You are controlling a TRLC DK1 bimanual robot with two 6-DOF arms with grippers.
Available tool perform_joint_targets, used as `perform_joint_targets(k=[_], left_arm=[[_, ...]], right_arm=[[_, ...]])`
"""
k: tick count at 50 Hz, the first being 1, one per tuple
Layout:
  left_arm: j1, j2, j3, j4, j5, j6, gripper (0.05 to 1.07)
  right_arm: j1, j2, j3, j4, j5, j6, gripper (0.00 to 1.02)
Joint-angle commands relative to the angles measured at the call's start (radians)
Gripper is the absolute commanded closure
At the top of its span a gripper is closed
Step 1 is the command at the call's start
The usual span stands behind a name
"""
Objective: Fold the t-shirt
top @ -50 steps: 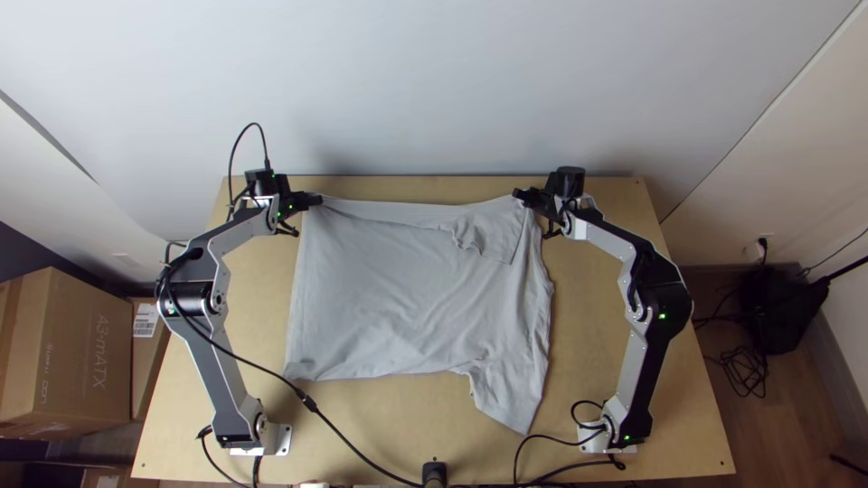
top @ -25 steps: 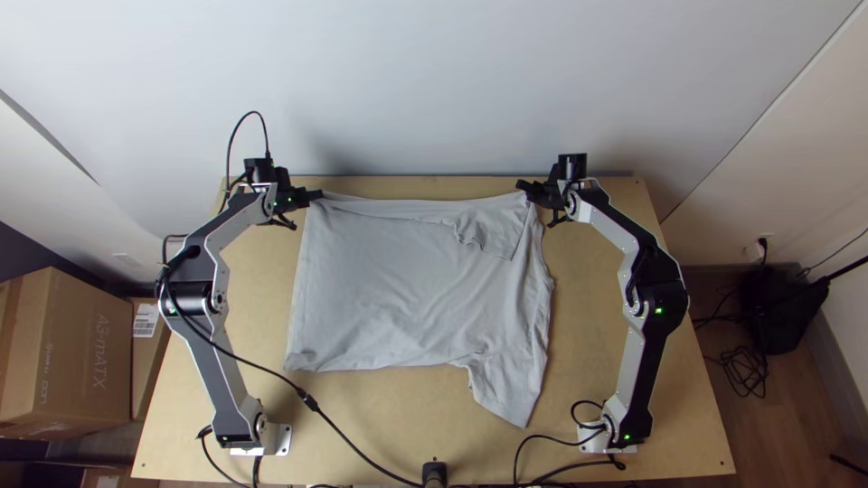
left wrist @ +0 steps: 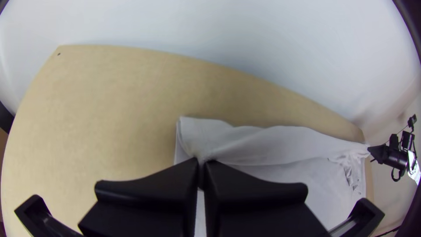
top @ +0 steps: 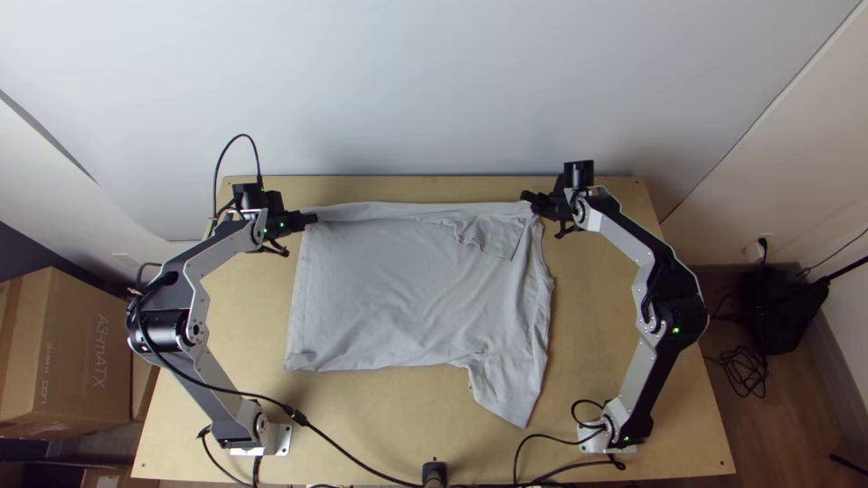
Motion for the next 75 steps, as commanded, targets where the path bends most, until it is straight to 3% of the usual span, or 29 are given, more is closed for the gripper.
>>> perform_joint_targets(k=[1,45,46,47,50,52,53,63,71,75], left_arm=[[0.009,-0.048,-0.062,0.022,0.022,-0.014,1.05],[0.061,-0.226,-0.345,0.068,0.063,-0.018,1.04],[0.061,-0.226,-0.35,0.066,0.062,-0.017,1.0],[0.061,-0.229,-0.356,0.066,0.062,-0.017,0.91],[0.066,-0.236,-0.365,0.06,0.062,-0.011,0.45],[0.074,-0.239,-0.361,0.022,0.062,0.003,0.13],[0.075,-0.246,-0.359,-0.004,0.062,0.02,0.09],[0.13,-0.429,-0.424,-0.015,0.063,0.042,0.1],[0.19,-0.527,-0.385,-0.17,0.1,0.065,0.1],[0.205,-0.584,-0.379,-0.245,0.134,0.08,0.1]], right_arm=[[0.006,-0.07,-0.072,-0.01,-0.003,0.011,1.0],[0.013,-0.245,-0.402,0.002,-0.003,-0.007,1.0],[0.013,-0.246,-0.407,0.002,-0.003,-0.007,0.94],[0.016,-0.248,-0.411,-0.001,-0.005,-0.007,0.81],[0.018,-0.265,-0.428,-0.002,-0.003,-0.009,0.26],[0.018,-0.28,-0.441,-0.004,-0.003,-0.01,0.13],[0.016,-0.293,-0.447,-0.005,-0.003,-0.01,0.13],[-0.036,-0.515,-0.531,-0.01,-0.005,0.006,0.07],[-0.076,-0.688,-0.525,-0.231,-0.006,0.06,0.06],[-0.079,-0.724,-0.511,-0.389,-0.04,0.06,0.04]])
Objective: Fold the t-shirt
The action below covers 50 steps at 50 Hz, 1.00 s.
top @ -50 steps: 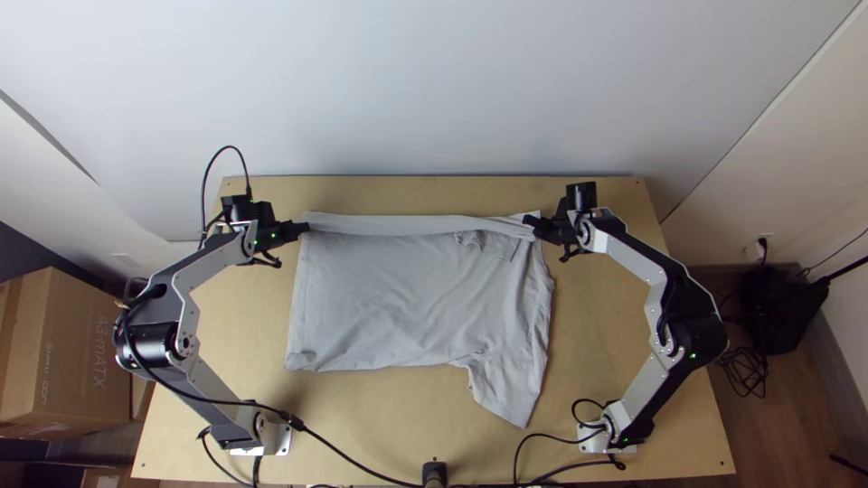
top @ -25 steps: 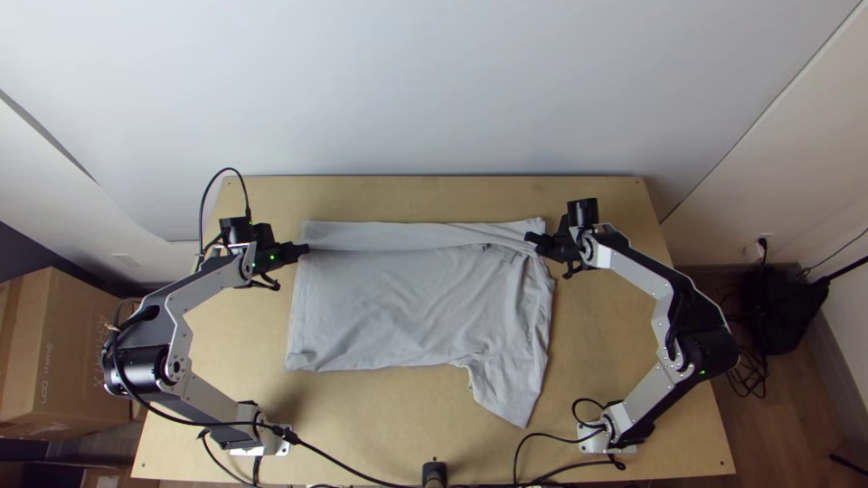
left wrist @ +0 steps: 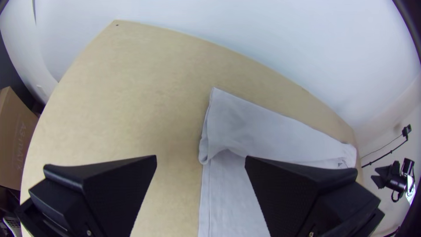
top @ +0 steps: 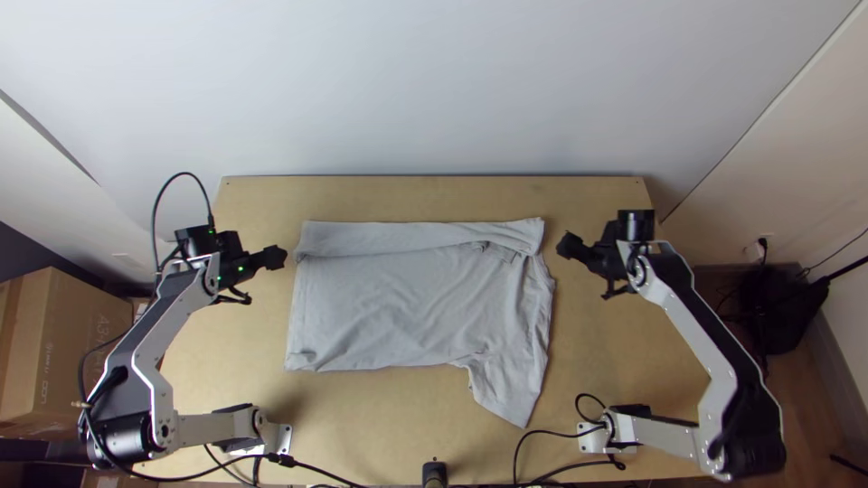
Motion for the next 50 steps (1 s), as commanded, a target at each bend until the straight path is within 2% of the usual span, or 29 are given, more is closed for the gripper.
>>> perform_joint_targets(k=[1,4,7,12,14,16,22,30,39,41,45,50], left_arm=[[0.022,-0.088,0.014,-0.082,0.034,0.032,0.1],[0.022,-0.138,0.009,-0.113,0.036,0.032,0.1],[0.019,-0.178,0.011,-0.15,0.043,0.032,0.1],[-0.001,-0.239,0.013,-0.185,0.043,0.025,0.1],[-0.009,-0.259,0.014,-0.2,0.043,0.022,0.1],[-0.014,-0.275,0.017,-0.213,0.043,0.016,0.1],[-0.038,-0.318,0.032,-0.248,0.043,0.005,0.1],[-0.067,-0.367,0.04,-0.28,0.043,0.004,0.1],[-0.069,-0.402,0.036,-0.311,0.04,0.002,0.1],[-0.069,-0.408,0.034,-0.315,0.039,0.002,0.1],[-0.066,-0.422,0.032,-0.325,0.036,0.007,0.1],[-0.055,-0.43,0.032,-0.341,0.034,0.019,0.1]], right_arm=[[-0.005,-0.053,0.002,-0.159,-0.047,0.027,0.04],[-0.005,-0.065,-0.011,-0.256,-0.089,0.025,0.04],[-0.002,-0.062,-0.026,-0.38,-0.158,0.022,0.04],[0.057,-0.071,-0.074,-0.567,-0.167,0.013,0.04],[0.073,-0.083,-0.098,-0.598,-0.167,0.013,0.04],[0.092,-0.108,-0.127,-0.619,-0.168,0.013,0.09],[0.167,-0.188,-0.221,-0.616,-0.167,0.009,0.34],[0.254,-0.227,-0.282,-0.581,-0.167,0.004,0.55],[0.31,-0.183,-0.337,-0.498,-0.167,0.006,0.55],[0.31,-0.163,-0.342,-0.486,-0.168,0.006,0.53],[0.319,-0.129,-0.353,-0.458,-0.168,0.006,0.43],[0.334,-0.097,-0.367,-0.426,-0.168,0.004,0.42]])
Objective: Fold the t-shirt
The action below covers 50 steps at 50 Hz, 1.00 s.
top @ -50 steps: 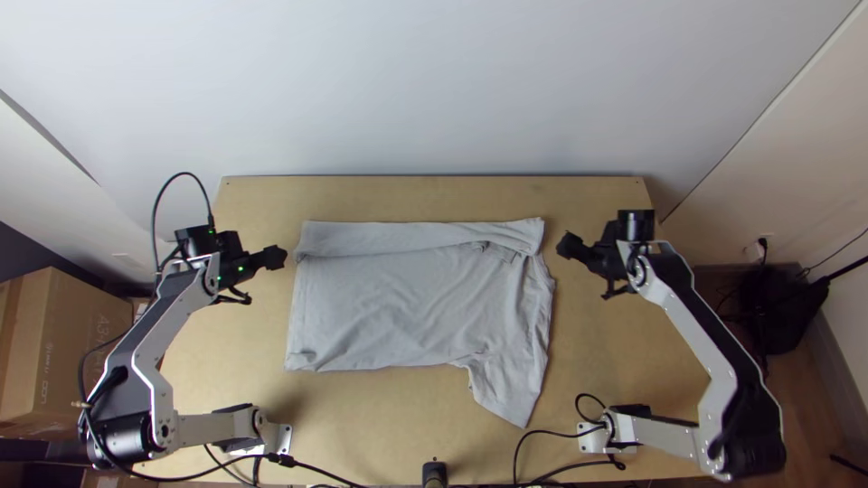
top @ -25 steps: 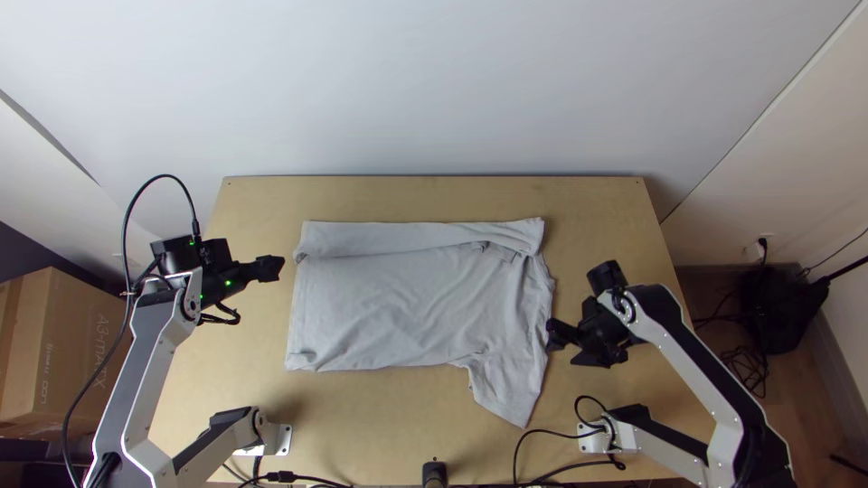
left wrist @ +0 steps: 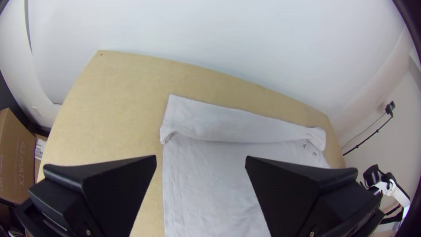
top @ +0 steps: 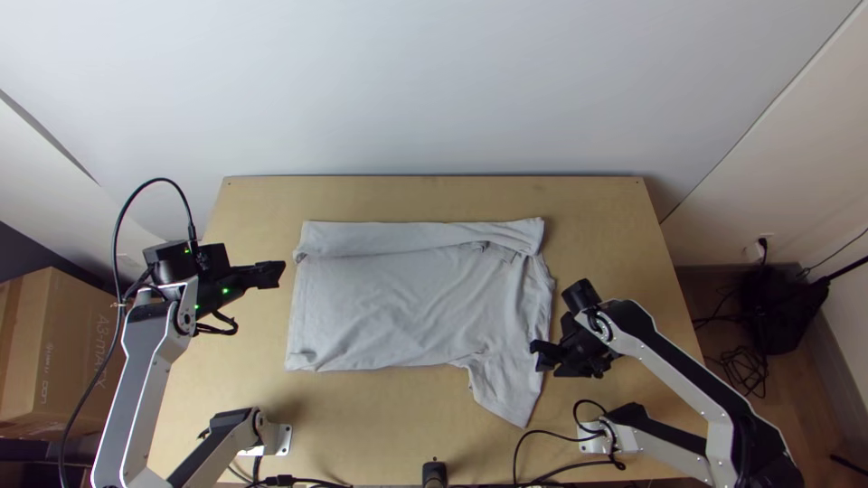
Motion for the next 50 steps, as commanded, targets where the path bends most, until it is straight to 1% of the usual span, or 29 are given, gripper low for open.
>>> perform_joint_targets(k=[1,4,5,7,10,13,14,15,20,22,23,25,27,31,35,36,41,42,47,50], left_arm=[[0.011,-0.024,0.017,-0.021,0.006,0.007,0.1],[0.012,-0.029,0.017,-0.032,0.006,0.017,0.1],[0.012,-0.033,0.017,-0.035,0.006,0.021,0.1],[0.008,-0.038,0.015,-0.046,0.006,0.034,0.1],[-0.004,-0.047,0.015,-0.082,0.006,0.08,0.1],[-0.047,-0.055,0.014,-0.162,0.005,0.167,0.1],[-0.067,-0.055,0.012,-0.196,0.003,0.202,0.1],[-0.087,-0.055,0.011,-0.234,-0.003,0.242,0.1],[-0.173,-0.058,-0.02,-0.355,-0.113,0.415,0.1],[-0.196,-0.058,-0.037,-0.378,-0.17,0.475,0.1],[-0.207,-0.058,-0.045,-0.389,-0.189,0.503,0.1],[-0.224,-0.055,-0.054,-0.463,-0.213,0.573,0.1],[-0.236,-0.055,-0.066,-0.487,-0.238,0.618,0.1],[-0.254,-0.036,-0.087,-0.552,-0.264,0.678,0.11],[-0.259,-0.003,-0.126,-0.556,-0.3,0.704,0.12],[-0.256,0.01,-0.132,-0.555,-0.307,0.71,0.14],[-0.218,0.068,-0.147,-0.546,-0.307,0.73,0.33],[-0.213,0.072,-0.152,-0.546,-0.307,0.738,0.34],[-0.212,0.077,-0.176,-0.581,-0.307,0.773,0.33],[-0.212,0.089,-0.178,-0.579,-0.304,0.771,0.33]], right_arm=[[0.026,0.039,-0.035,0.026,-0.008,-0.001,0.43],[0.042,0.049,-0.048,0.05,-0.008,-0.001,0.44],[0.046,0.054,-0.052,0.06,-0.008,-0.001,0.45],[0.056,0.068,-0.056,0.073,-0.008,-0.001,0.52],[0.07,0.077,-0.059,0.096,-0.008,-0.001,0.68],[0.075,0.077,-0.061,0.118,-0.006,-0.008,0.88],[0.075,0.077,-0.059,0.123,-0.006,-0.011,0.96],[0.075,0.077,-0.056,0.123,-0.006,-0.013,1.0],[0.073,0.066,-0.052,0.119,-0.006,-0.017,1.0],[0.07,0.062,-0.048,0.119,-0.006,-0.019,1.0],[0.069,0.06,-0.048,0.119,-0.006,-0.019,1.0],[0.062,0.056,-0.047,0.119,-0.006,-0.021,1.0],[0.058,0.053,-0.045,0.119,-0.006,-0.022,1.0],[0.058,0.049,-0.044,0.119,-0.006,-0.022,1.0],[0.059,0.046,-0.042,0.119,-0.006,-0.019,1.0],[0.059,0.045,-0.042,0.119,-0.006,-0.019,1.0],[0.061,0.033,-0.045,0.116,-0.006,-0.016,1.0],[0.061,0.03,-0.047,0.115,-0.006,-0.017,1.0],[0.061,0.014,-0.058,0.112,-0.006,-0.021,1.0],[0.062,0.011,-0.061,0.112,-0.006,-0.021,1.0]])
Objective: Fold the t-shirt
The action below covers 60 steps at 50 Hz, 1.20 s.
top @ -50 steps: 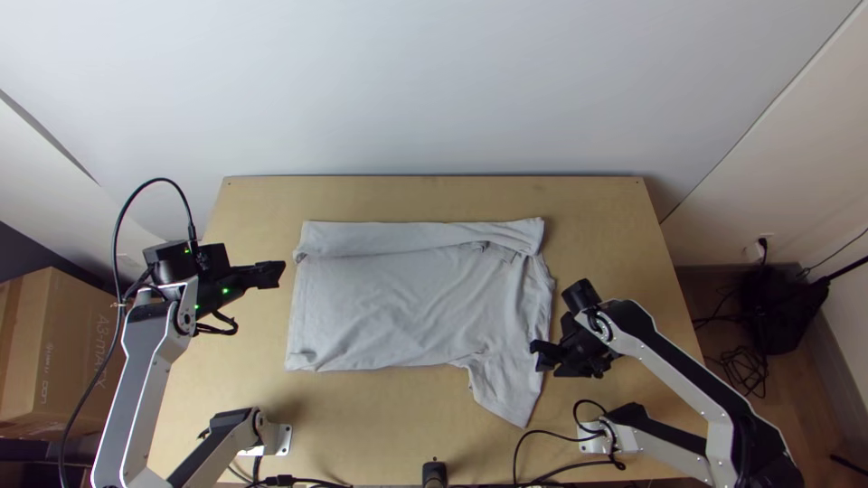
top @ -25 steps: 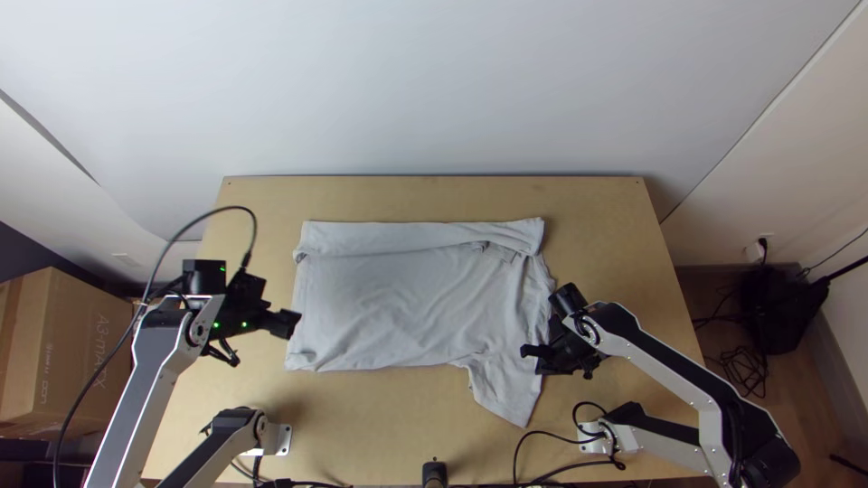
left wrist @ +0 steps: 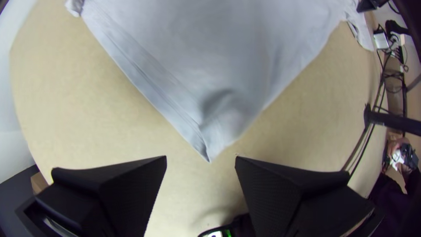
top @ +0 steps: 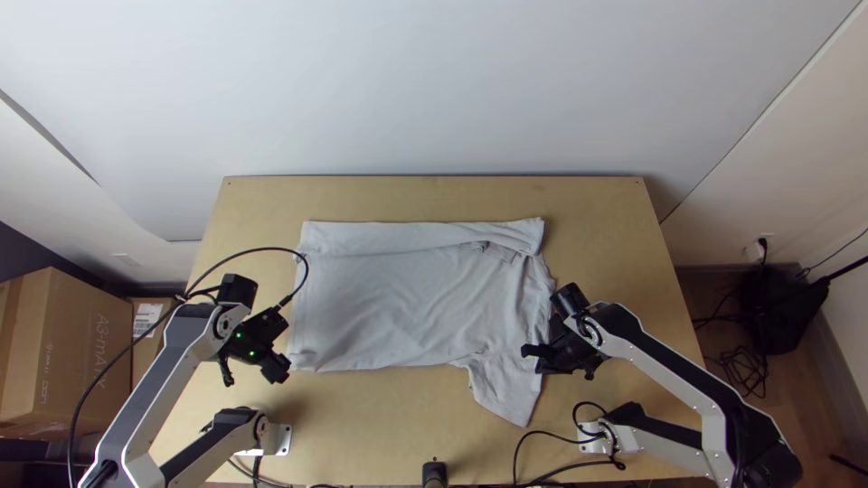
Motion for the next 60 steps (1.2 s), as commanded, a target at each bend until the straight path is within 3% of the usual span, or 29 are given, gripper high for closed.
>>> perform_joint_targets(k=[1,19,21,22,24,25,34,49,56,60], left_arm=[[0.003,0.023,-0.031,-0.024,-0.001,0.045,0.33],[-0.028,0.076,-0.091,0.033,0.078,0.061,0.36],[-0.042,0.079,-0.105,0.034,0.095,0.062,0.5],[-0.048,0.079,-0.111,0.045,0.103,0.061,0.63],[-0.048,0.076,-0.119,0.067,0.109,0.056,0.97],[-0.048,0.074,-0.122,0.076,0.112,0.056,1.06],[0.017,0.072,-0.148,0.116,0.141,0.119,1.04],[0.311,0.115,-0.103,0.106,0.141,0.358,1.04],[0.374,0.138,-0.083,0.102,0.141,0.409,1.04],[0.377,0.145,-0.068,0.1,0.141,0.406,1.04]], right_arm=[[-0.002,-0.021,-0.025,-0.009,-0.006,-0.009,1.0],[0.002,-0.029,-0.006,-0.011,-0.006,-0.002,1.0],[0.001,-0.029,-0.008,-0.011,-0.006,-0.005,1.0],[0.001,-0.029,-0.008,-0.009,-0.006,-0.006,1.0],[-0.007,-0.029,-0.008,-0.009,-0.005,-0.008,1.0],[-0.013,-0.029,-0.008,-0.011,-0.003,-0.011,1.0],[-0.122,-0.034,0.008,-0.031,0.005,-0.098,1.0],[-0.321,0.048,0.092,-0.112,0.003,-0.224,1.0],[-0.4,0.105,0.12,-0.135,0.011,-0.275,1.0],[-0.4,0.105,0.138,-0.149,0.011,-0.275,1.0]])
